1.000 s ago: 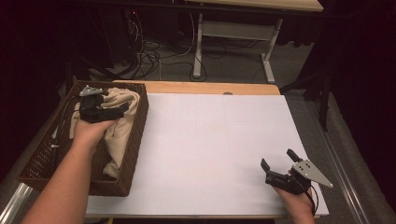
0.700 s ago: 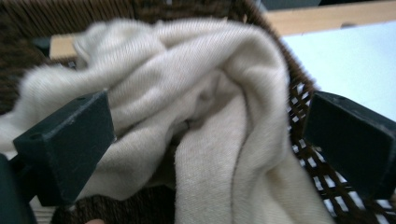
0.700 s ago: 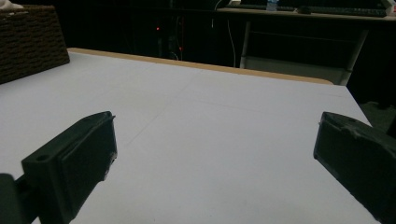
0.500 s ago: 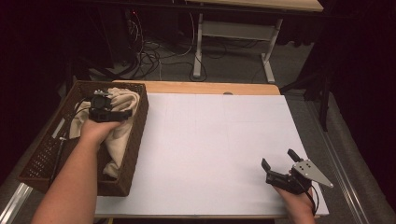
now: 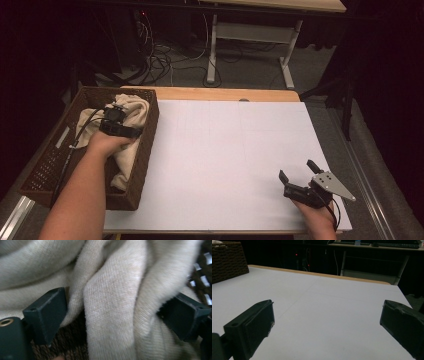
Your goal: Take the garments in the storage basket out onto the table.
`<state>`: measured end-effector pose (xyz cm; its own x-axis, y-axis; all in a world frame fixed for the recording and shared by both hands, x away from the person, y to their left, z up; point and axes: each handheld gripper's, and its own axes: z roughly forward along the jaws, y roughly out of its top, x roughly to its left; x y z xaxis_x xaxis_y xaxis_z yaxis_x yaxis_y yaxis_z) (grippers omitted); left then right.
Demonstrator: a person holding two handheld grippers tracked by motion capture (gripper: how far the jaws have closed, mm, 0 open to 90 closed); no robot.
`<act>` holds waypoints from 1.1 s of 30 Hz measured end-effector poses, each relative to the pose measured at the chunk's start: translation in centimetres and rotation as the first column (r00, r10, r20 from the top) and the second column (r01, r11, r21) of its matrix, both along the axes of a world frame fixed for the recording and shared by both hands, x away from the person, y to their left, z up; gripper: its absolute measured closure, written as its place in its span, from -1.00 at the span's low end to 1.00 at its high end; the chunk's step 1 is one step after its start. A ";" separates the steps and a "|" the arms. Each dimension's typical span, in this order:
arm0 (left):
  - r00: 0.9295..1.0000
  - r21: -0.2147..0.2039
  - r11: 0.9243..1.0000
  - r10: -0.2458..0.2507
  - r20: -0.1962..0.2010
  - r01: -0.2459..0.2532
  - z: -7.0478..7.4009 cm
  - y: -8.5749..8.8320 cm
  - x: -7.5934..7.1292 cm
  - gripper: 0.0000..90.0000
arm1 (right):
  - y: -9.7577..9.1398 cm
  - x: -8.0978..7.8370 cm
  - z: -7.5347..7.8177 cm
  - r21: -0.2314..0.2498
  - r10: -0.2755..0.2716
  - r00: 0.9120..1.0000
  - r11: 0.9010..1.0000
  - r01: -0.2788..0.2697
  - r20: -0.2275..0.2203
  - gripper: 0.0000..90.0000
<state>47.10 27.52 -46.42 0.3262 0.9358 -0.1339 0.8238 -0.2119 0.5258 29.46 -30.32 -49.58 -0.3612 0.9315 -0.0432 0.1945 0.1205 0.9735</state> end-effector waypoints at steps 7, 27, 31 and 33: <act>0.997 -0.077 0.997 -0.036 -0.072 0.030 -0.4 0.3 0.4 -0.29 | -0.1 0.0 0.0 0.003 -0.003 1.000 1.000 0.003 0.000 -1.00; 0.989 0.069 0.993 -0.086 -0.124 0.095 2.3 1.6 -5.4 0.26 | -0.3 -0.3 0.1 0.010 -0.008 1.000 1.000 0.008 0.005 -1.00; 0.986 0.072 0.992 -0.093 -0.140 0.104 2.6 2.3 -6.3 0.25 | -0.2 -0.3 0.2 0.009 -0.007 1.000 1.000 0.007 0.004 -1.00; 0.986 0.053 0.994 -0.085 -0.142 0.094 2.7 2.7 -6.3 0.22 | -0.2 -0.3 0.2 0.008 -0.008 1.000 1.000 0.008 0.003 -1.00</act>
<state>40.79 30.18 -43.73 0.3910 0.9113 -0.1294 0.8643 -0.3152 0.3920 29.14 -30.51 -49.42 -0.3534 0.9348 -0.0363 0.1926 0.1107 0.9750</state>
